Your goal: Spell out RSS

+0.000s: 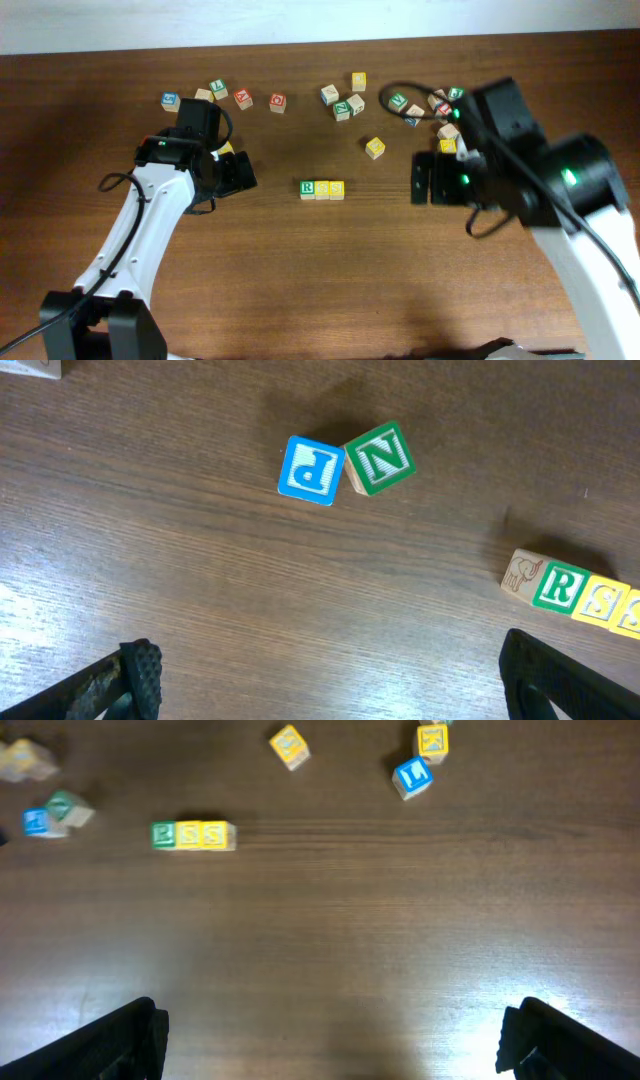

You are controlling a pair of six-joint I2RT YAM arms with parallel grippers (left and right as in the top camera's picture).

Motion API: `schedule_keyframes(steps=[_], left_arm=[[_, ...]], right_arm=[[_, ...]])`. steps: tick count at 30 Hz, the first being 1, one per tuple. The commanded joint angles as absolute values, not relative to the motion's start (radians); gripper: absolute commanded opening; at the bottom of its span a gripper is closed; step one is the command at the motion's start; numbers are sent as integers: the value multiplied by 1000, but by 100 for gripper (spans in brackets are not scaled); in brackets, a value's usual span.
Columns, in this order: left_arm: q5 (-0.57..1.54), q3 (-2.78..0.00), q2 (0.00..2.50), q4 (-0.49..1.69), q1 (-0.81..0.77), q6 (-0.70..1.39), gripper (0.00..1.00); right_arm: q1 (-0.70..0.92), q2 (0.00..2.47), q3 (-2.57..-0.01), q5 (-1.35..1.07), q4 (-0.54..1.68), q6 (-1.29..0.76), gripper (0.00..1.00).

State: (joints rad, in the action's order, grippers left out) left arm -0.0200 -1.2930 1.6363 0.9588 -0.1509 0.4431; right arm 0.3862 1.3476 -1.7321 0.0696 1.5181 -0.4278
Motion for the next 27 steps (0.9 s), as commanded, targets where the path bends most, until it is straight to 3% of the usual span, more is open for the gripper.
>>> schedule_keyframes(steps=[1, 11, 27], left_arm=[[-31, -1292, 1629, 960, -146, 455, 99], [-31, -1292, 1629, 960, -146, 455, 99], [-31, -1292, 1629, 960, -146, 455, 99]], right_arm=[[462, 1242, -1636, 115, 1523, -452, 99], [504, 1157, -1576, 98, 1653, -472, 98], [503, 1198, -1571, 177, 1647, -440, 98]])
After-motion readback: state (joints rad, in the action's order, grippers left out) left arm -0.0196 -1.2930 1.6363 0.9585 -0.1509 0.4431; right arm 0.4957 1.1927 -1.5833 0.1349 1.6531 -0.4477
